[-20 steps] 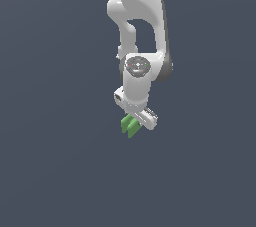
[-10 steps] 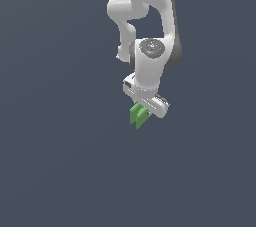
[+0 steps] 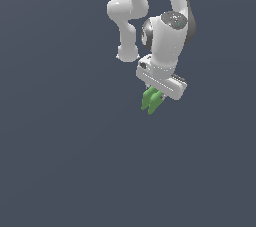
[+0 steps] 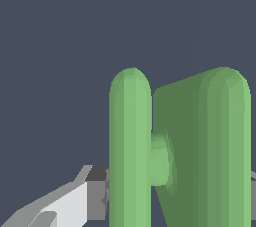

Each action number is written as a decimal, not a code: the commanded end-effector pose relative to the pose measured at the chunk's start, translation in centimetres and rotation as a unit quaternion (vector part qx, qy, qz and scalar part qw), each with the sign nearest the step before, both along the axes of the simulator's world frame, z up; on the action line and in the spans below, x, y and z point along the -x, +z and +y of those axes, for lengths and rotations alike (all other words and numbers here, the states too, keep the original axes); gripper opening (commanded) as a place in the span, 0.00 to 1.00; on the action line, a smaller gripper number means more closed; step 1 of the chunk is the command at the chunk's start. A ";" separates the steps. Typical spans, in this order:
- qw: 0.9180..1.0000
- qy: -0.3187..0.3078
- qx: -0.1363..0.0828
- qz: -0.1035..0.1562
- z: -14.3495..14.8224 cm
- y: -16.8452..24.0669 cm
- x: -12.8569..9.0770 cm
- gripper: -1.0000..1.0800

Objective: Pick up the object and move it to a goal position.

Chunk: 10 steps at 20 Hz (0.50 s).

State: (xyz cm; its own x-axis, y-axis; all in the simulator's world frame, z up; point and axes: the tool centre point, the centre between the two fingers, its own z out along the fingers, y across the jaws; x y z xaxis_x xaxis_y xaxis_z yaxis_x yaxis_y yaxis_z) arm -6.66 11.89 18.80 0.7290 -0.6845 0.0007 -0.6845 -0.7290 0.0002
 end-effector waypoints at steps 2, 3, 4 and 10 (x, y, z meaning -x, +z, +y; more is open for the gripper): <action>1.000 -0.001 0.000 0.000 1.2 1.2 1.0 0.00; 1.000 -0.001 0.000 0.000 1.5 1.5 1.2 0.00; 1.000 -0.001 0.000 0.000 1.7 1.7 1.4 0.00; 1.000 -0.001 0.000 0.000 2.2 2.1 1.6 0.00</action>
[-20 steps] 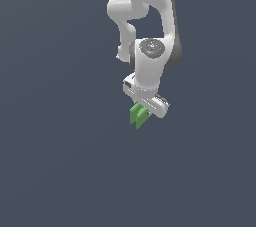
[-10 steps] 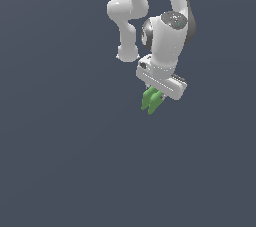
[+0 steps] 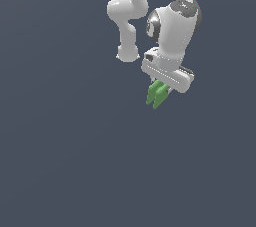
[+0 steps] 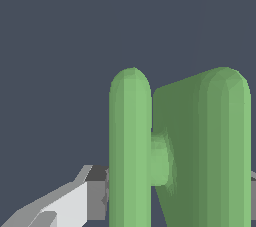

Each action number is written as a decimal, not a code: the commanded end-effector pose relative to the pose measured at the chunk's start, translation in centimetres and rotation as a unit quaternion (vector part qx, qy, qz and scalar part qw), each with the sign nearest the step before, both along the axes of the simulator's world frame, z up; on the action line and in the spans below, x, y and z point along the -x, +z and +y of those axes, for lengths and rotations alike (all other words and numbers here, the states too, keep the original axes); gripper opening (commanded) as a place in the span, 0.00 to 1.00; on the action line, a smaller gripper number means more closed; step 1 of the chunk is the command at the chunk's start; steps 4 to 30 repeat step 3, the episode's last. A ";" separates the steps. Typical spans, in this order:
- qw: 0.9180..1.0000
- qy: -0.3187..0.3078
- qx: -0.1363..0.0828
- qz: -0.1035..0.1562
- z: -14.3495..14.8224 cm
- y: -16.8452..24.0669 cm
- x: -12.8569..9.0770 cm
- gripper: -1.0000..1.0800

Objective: Pick up the object and move it to a goal position.

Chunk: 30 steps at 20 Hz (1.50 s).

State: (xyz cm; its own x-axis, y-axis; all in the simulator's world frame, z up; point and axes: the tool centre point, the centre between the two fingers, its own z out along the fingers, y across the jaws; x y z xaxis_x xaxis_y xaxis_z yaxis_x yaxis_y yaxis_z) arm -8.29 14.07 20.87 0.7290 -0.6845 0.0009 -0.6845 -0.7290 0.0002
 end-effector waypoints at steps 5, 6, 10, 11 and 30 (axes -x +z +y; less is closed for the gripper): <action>1.000 -0.001 0.000 0.000 -0.1 -0.1 -0.2 0.00; 1.000 -0.001 0.000 0.000 -0.1 -0.1 -0.2 0.00; 1.000 -0.001 0.000 0.000 -0.1 -0.1 -0.2 0.00; 1.000 -0.001 0.000 0.000 -0.1 -0.1 -0.2 0.00; 1.000 -0.001 0.000 0.000 -0.1 -0.1 -0.2 0.00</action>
